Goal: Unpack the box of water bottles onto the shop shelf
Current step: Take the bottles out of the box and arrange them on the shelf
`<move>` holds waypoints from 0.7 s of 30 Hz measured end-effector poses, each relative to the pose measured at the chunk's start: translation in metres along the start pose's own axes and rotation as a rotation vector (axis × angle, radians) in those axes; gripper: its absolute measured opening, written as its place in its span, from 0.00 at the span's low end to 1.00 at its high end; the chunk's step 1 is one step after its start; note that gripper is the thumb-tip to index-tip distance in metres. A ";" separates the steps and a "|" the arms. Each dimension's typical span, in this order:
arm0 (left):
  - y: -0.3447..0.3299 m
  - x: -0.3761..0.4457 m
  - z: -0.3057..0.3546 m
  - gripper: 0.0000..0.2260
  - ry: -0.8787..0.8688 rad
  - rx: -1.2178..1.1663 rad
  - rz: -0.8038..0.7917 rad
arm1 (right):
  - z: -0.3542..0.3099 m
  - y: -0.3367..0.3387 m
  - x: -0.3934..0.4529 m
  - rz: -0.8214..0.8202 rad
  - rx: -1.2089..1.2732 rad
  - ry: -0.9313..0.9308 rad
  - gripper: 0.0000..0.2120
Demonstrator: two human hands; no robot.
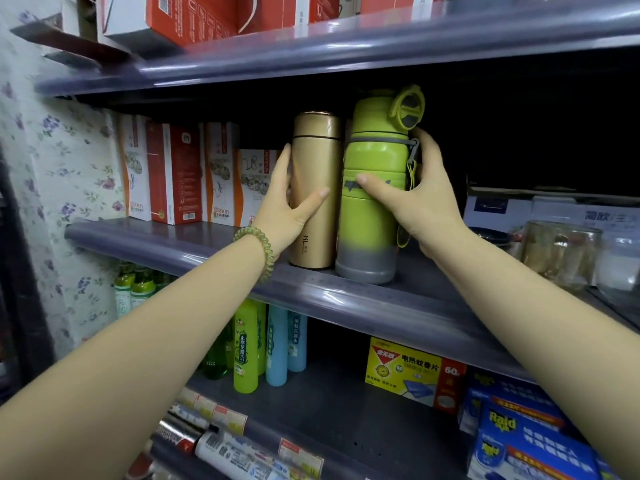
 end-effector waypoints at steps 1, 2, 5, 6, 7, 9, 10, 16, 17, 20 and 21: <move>0.001 -0.004 0.002 0.38 0.002 -0.004 0.005 | 0.000 0.000 -0.001 0.002 -0.001 -0.008 0.46; 0.002 -0.008 0.003 0.38 0.008 -0.005 0.013 | 0.000 0.000 -0.002 0.007 -0.005 -0.017 0.48; 0.008 -0.026 0.009 0.34 0.041 -0.019 0.081 | -0.009 0.007 -0.016 0.086 -0.074 -0.014 0.48; 0.012 -0.033 0.013 0.32 0.035 -0.022 0.119 | -0.014 0.010 -0.024 0.129 -0.102 0.016 0.46; 0.017 -0.042 0.015 0.30 0.027 -0.012 0.154 | -0.019 0.012 -0.033 0.168 -0.116 0.056 0.43; 0.025 -0.061 0.022 0.27 0.015 0.021 0.204 | -0.029 0.010 -0.053 0.201 -0.089 0.135 0.36; 0.028 -0.072 0.024 0.26 0.015 0.033 0.221 | -0.033 0.006 -0.063 0.190 -0.058 0.170 0.33; 0.054 -0.155 0.024 0.20 0.027 0.077 0.348 | -0.035 -0.053 -0.124 -0.084 0.292 0.180 0.23; 0.061 -0.172 0.021 0.20 0.044 0.090 0.368 | -0.032 -0.069 -0.136 -0.157 0.339 0.159 0.22; 0.088 -0.238 0.002 0.20 0.153 0.153 0.455 | -0.020 -0.122 -0.182 -0.399 0.456 0.069 0.23; 0.098 -0.264 -0.006 0.20 0.197 0.186 0.486 | -0.016 -0.141 -0.201 -0.483 0.488 0.029 0.23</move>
Point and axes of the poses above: each hand's wrist, its own x-axis towards the middle knuckle, its own y-axis out of the back of the hand, z = x × y, the point moved 4 cm from there along x, towards the middle knuckle, and after that the axes turned 4 degrees about -z, right-handed, at the moved point
